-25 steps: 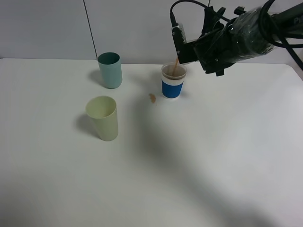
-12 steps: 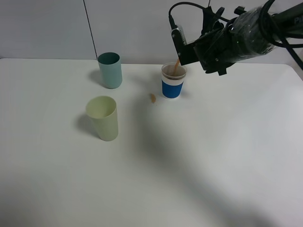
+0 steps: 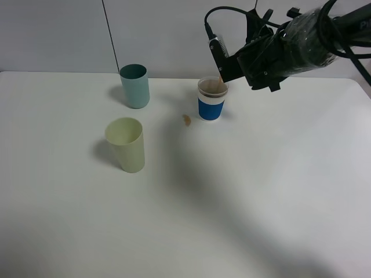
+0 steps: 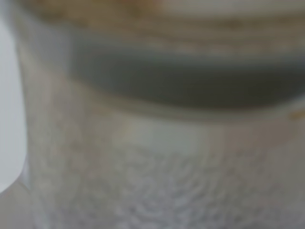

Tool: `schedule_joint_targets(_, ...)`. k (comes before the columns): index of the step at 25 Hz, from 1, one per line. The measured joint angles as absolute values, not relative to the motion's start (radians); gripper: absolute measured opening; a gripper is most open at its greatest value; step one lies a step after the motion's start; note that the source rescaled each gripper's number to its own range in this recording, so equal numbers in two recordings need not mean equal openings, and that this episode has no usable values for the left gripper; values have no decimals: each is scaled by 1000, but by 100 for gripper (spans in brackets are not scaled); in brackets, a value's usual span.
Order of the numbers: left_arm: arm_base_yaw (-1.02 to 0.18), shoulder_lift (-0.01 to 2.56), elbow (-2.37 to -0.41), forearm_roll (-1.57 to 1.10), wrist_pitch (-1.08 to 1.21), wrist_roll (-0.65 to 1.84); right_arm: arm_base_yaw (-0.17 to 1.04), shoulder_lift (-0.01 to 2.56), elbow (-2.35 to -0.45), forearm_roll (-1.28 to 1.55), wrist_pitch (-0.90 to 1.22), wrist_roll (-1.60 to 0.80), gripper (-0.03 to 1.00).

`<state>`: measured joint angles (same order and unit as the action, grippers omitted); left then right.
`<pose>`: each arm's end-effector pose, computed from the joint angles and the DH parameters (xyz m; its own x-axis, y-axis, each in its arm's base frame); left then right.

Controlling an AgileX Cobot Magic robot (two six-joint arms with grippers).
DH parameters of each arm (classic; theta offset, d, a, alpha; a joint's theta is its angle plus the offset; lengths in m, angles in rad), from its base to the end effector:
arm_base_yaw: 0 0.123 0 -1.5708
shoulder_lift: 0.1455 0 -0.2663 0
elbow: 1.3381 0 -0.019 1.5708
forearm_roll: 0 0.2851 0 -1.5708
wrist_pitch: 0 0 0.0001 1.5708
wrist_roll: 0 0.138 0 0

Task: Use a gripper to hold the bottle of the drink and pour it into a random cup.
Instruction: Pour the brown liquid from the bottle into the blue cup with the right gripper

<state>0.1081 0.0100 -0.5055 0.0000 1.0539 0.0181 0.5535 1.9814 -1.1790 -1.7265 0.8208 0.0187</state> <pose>0.0869 0.0094 0.2743 -0.4532 -0.0310 -0.8909 -0.0997 0.9949 0.0161 0.4349 0.1514 0.1267 -0.0657 -0.8355 0.5456 -0.4684 -0.4569 -0.7562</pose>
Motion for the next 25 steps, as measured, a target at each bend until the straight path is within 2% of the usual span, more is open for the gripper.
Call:
schedule_joint_targets(20, 108, 10, -506, 0, 1054, 18, 554, 1981, -1179, -1726, 824, -17, 1)
schedule_joint_targets(25, 108, 10, -506, 0, 1054, 18, 554, 1981, -1179, -1726, 817, 151, 1)
